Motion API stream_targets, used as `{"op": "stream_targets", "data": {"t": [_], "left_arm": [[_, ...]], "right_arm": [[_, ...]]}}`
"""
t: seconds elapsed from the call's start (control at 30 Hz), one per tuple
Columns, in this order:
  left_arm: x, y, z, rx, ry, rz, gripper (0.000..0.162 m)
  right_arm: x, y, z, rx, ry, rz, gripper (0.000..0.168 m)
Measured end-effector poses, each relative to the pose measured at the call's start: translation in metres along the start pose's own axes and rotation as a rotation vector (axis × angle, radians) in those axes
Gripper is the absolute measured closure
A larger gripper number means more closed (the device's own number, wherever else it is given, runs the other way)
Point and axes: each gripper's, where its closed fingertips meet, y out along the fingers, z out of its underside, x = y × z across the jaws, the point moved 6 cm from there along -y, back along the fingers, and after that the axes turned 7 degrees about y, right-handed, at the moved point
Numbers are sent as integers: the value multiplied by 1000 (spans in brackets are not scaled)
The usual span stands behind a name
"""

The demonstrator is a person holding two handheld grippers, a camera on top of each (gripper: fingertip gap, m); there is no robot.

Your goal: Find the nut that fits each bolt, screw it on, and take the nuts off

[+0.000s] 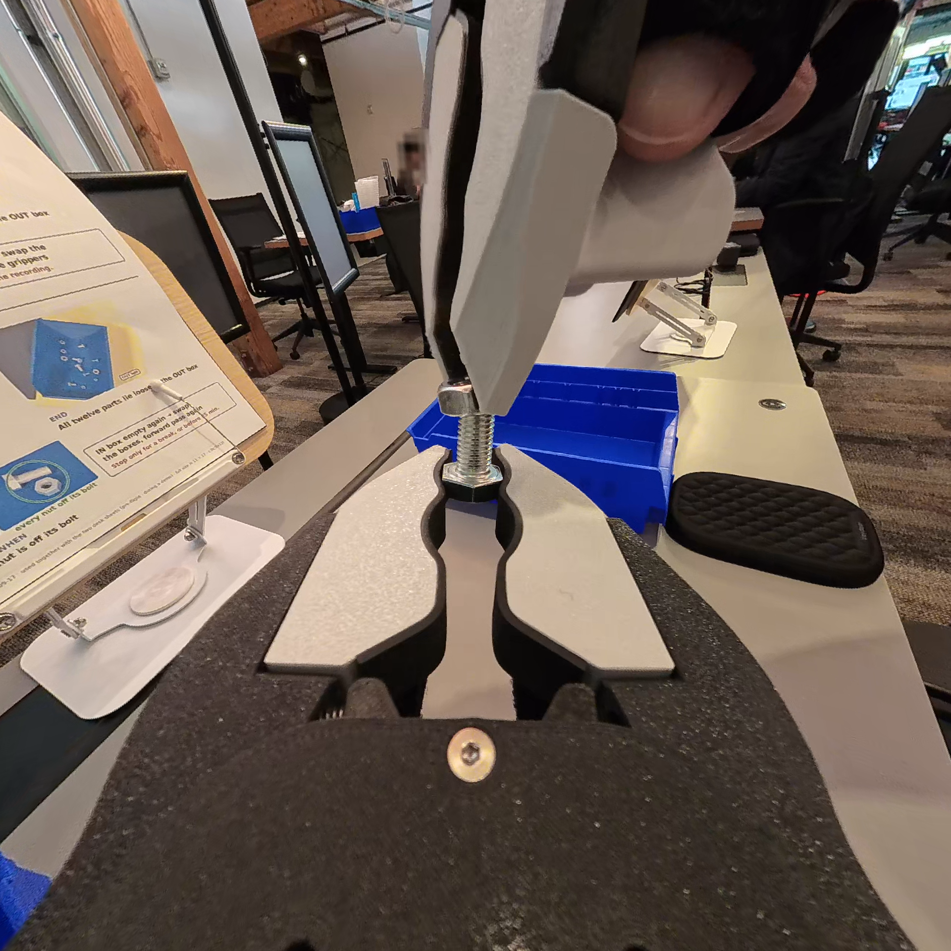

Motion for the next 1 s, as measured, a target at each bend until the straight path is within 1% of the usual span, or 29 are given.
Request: {"op": "stream_targets", "data": {"t": [0.17, 0.27, 0.37, 0.47, 0.63, 0.83, 0.87, 1.0], "left_arm": [[2, -2, -2, -11, -1, -8, 148], [0, -3, -4, -29, -9, 23, 148], [-7, -5, -8, -72, -20, 145, 148], [-17, -10, -15, -127, -82, 321, 148], [-37, -16, -20, -157, -113, 563, 148], [-55, -26, -27, -243, -226, 861, 148], [-58, -28, -27, -239, -225, 901, 148], [-60, -28, -28, -245, -205, 897, 148]], "right_arm": [[3, -1, -2, -14, -40, 10, 150], [6, -3, -1, -5, -107, 9, 150], [11, -7, 4, 28, -184, -32, 150], [19, -12, 13, 42, -271, -92, 150], [34, -17, 31, 95, -500, -138, 150], [53, -22, 45, 102, -730, -207, 150], [55, -22, 48, 116, -757, -215, 149], [59, -21, 49, 136, -768, -210, 150]]}}
